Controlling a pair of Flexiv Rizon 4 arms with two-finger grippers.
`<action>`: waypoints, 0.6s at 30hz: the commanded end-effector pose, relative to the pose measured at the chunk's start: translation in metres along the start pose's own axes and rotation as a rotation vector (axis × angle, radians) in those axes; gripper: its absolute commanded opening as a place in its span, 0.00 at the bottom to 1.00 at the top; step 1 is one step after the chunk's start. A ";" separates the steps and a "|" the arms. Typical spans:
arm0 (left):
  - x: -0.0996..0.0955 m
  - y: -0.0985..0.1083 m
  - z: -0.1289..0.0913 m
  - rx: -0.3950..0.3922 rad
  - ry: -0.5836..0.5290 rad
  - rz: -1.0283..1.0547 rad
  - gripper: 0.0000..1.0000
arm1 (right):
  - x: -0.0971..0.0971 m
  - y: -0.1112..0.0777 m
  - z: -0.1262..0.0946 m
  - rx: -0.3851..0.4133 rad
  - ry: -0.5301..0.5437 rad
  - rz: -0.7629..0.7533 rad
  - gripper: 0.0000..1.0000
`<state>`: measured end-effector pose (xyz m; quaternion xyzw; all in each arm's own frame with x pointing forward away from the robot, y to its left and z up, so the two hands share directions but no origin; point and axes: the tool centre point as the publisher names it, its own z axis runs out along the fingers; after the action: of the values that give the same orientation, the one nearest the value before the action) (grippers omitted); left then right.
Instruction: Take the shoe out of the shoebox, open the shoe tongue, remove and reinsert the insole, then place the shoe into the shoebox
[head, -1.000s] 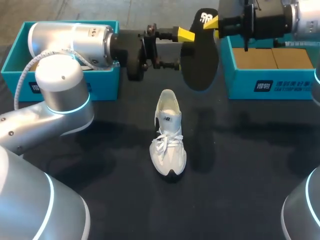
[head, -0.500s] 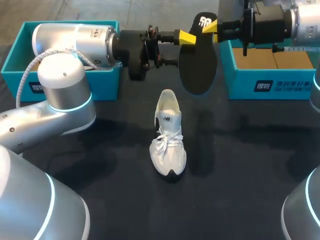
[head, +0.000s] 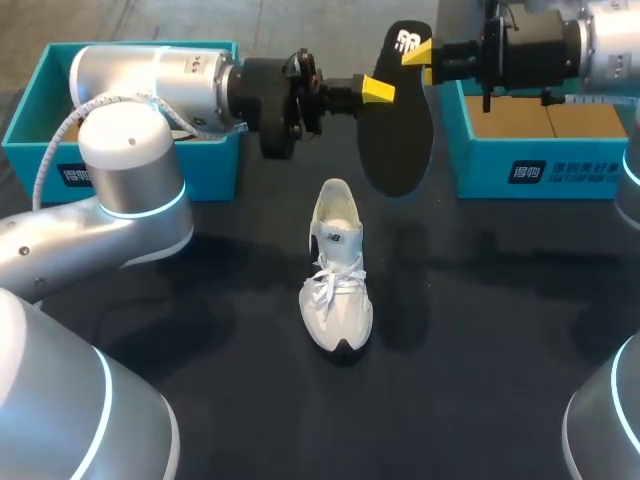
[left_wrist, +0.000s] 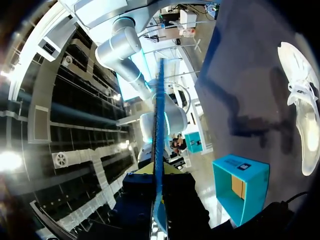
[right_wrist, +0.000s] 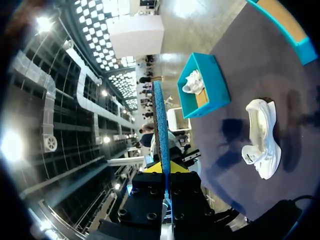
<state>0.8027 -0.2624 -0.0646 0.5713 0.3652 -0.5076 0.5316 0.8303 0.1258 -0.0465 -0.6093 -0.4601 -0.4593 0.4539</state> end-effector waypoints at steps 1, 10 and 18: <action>0.001 0.001 0.002 0.000 -0.003 0.005 0.00 | -0.002 -0.001 0.004 -0.004 0.005 -0.002 0.00; -0.003 -0.003 0.000 -0.004 -0.001 0.018 0.00 | 0.001 -0.001 0.000 -0.048 0.022 -0.042 1.00; -0.004 -0.002 -0.004 -0.015 0.005 0.011 0.00 | -0.004 -0.015 -0.019 -0.057 0.064 -0.144 1.00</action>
<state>0.8024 -0.2580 -0.0618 0.5710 0.3661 -0.5017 0.5369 0.8253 0.1203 -0.0430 -0.5803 -0.4770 -0.5092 0.4199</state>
